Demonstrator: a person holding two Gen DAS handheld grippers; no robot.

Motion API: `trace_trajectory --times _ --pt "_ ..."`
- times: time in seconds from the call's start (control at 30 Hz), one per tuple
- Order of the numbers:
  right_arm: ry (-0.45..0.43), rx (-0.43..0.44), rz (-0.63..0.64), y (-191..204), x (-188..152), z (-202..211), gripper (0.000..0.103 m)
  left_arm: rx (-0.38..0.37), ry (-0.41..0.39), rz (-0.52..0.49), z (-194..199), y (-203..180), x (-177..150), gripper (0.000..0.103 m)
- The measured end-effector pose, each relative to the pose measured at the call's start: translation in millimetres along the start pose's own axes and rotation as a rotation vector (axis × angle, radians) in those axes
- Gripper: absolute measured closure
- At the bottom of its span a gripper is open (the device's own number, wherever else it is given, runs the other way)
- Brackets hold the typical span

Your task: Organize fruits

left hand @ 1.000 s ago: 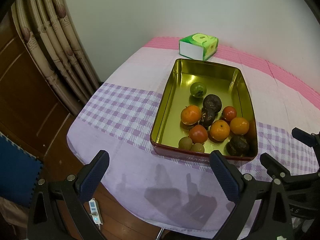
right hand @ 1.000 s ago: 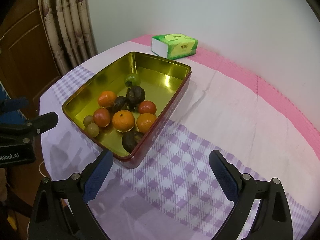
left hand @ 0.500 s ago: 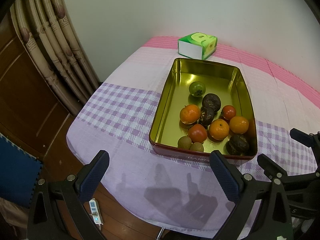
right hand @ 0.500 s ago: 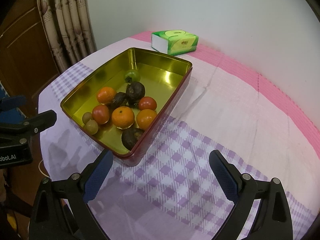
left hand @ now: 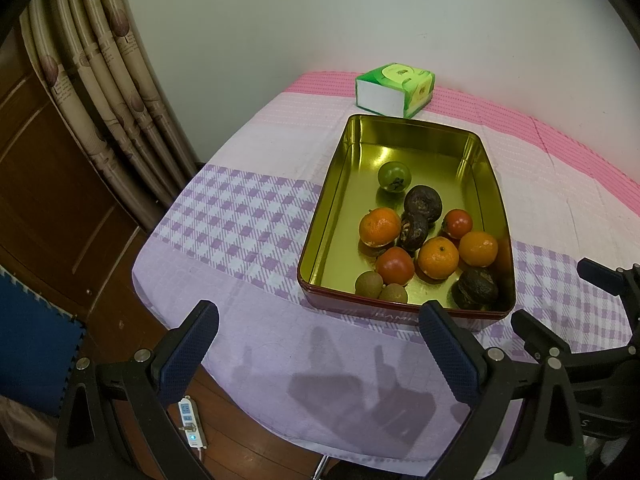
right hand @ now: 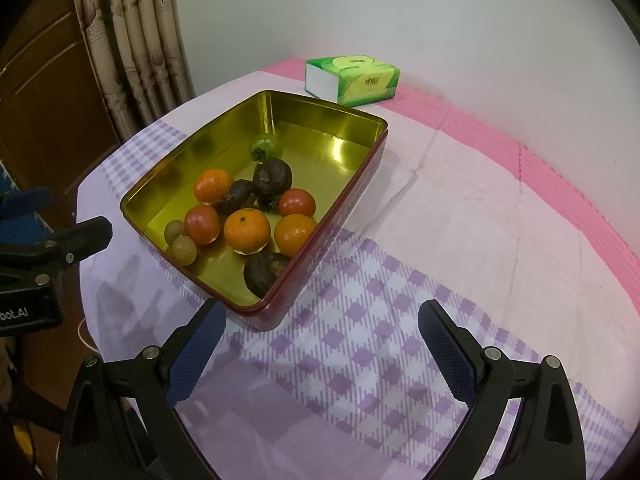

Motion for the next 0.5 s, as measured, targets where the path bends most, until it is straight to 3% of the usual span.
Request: trace_trajectory --times 0.5 --pt "-0.001 0.001 0.000 -0.1 0.3 -0.8 0.007 -0.014 0.001 0.006 -1.6 -0.5 -1.8 0.003"
Point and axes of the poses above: each gripper's, at about its wrist camera, not at the fingertips, and z roughly against the way its jaws point, y to its left, x to its top, the point moved 8 cm from there along -z, roughly the way its jaws point, and after that the axes turned 15 degrees about -z, right-handed, at the moved point
